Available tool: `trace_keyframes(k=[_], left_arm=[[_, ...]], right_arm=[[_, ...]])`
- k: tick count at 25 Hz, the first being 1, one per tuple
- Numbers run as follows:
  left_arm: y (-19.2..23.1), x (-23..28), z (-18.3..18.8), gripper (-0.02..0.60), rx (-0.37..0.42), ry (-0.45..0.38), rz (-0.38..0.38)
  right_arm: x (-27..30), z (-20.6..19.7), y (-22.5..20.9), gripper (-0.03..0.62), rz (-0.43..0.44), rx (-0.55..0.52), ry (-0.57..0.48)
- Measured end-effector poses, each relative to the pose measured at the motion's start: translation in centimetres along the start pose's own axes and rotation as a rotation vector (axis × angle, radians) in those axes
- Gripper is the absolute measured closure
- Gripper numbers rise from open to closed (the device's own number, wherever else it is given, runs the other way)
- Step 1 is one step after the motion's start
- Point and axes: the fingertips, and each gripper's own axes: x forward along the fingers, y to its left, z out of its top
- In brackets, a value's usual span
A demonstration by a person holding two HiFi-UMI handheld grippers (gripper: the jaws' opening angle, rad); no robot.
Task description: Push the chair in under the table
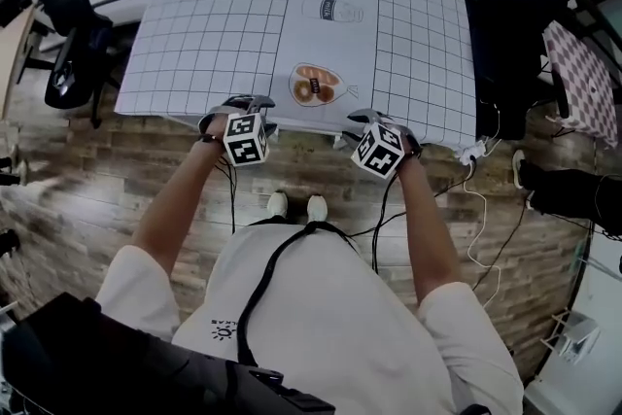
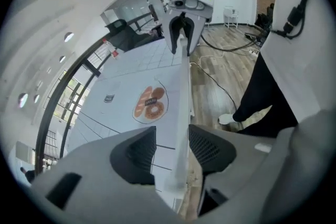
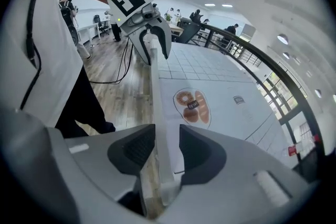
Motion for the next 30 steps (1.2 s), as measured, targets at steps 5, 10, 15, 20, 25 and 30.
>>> trace_keyframes(k=[5, 10, 15, 20, 25, 30], left_arm=[[1.3, -4.2, 2.3, 0.413, -0.137, -0.163, 0.078], [0.4, -7.3, 3.8, 0.467, -0.292, -0.295, 0.115], [-1.8, -9.9, 4.8, 0.522, -0.442, -0.423, 0.143], [-4.2, -12.5, 4.8, 0.574, -0.549, -0.491, 0.171], [-6.1, -13.8, 4.5, 0.574, -0.614, -0.531, 0.182], [-7.3, -14.0, 3.9, 0.574, -0.696, -0.551, 0.187]], right_arm=[[-3.2, 4.0, 0.0, 0.51, -0.067, 0.121, -0.172], [-6.3, 6.6, 1.3, 0.571, -0.094, 0.3, -0.355], [-9.4, 8.2, 2.9, 0.589, -0.117, 0.457, -0.524], [-12.2, 9.2, 5.0, 0.589, -0.144, 0.548, -0.633], [-13.6, 8.7, 6.6, 0.589, -0.172, 0.635, -0.681], [-13.8, 7.5, 8.0, 0.589, -0.177, 0.666, -0.675]])
